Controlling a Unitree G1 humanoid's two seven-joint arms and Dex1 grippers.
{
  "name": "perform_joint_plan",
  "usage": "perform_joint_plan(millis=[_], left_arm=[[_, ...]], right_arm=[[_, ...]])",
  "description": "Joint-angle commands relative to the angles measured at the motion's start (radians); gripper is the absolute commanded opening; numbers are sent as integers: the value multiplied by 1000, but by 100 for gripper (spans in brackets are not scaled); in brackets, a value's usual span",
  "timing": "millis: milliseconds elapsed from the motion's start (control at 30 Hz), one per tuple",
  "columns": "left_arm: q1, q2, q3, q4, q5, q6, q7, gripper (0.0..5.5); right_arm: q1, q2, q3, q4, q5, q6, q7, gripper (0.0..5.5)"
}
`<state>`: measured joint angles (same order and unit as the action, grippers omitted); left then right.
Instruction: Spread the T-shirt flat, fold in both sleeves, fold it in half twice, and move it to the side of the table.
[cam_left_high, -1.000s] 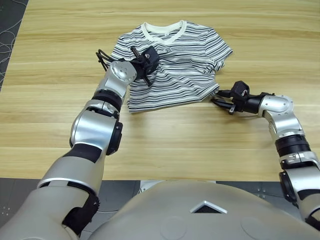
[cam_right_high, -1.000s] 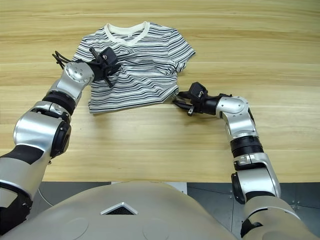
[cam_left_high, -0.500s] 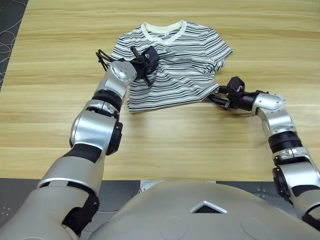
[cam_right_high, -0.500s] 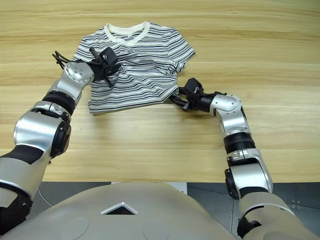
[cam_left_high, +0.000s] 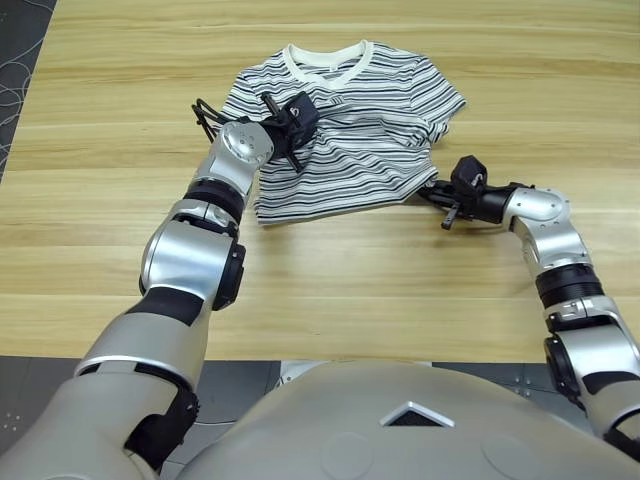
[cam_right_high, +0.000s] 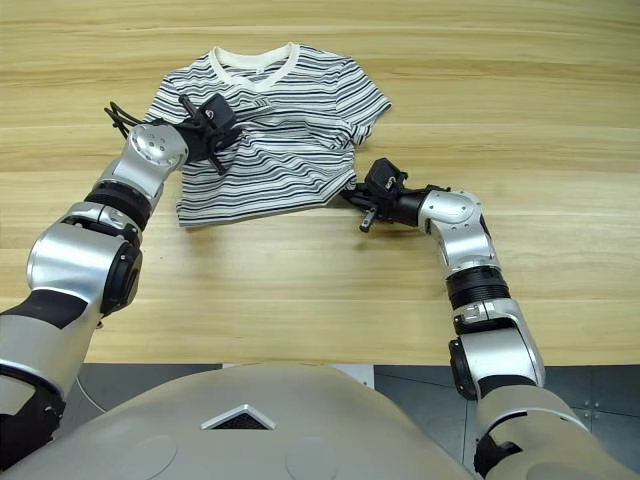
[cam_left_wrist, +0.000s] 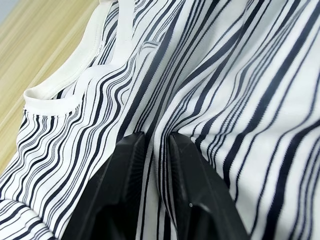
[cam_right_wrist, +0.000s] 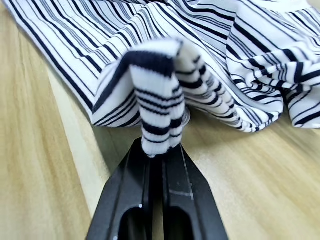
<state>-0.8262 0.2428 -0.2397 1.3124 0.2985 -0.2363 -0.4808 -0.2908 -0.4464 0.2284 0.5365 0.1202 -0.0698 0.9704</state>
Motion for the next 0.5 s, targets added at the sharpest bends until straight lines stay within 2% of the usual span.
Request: perform_joint_plan(millis=[33, 200, 333, 500], left_arm=[[10, -1, -2, 13, 14, 19, -1, 93], [10, -3, -2, 12, 14, 20, -1, 93], [9, -3, -2, 12, 14, 19, -1, 93], [15, -4, 0, 12, 12, 18, -2, 93]], right_arm=[[70, -61, 15, -72, 13, 63, 110, 12], [190, -184, 62, -301, 97, 90, 374, 12], [239, -221, 46, -459, 233, 189, 498, 12], [145, -145, -202, -505, 669, 519, 439, 12]])
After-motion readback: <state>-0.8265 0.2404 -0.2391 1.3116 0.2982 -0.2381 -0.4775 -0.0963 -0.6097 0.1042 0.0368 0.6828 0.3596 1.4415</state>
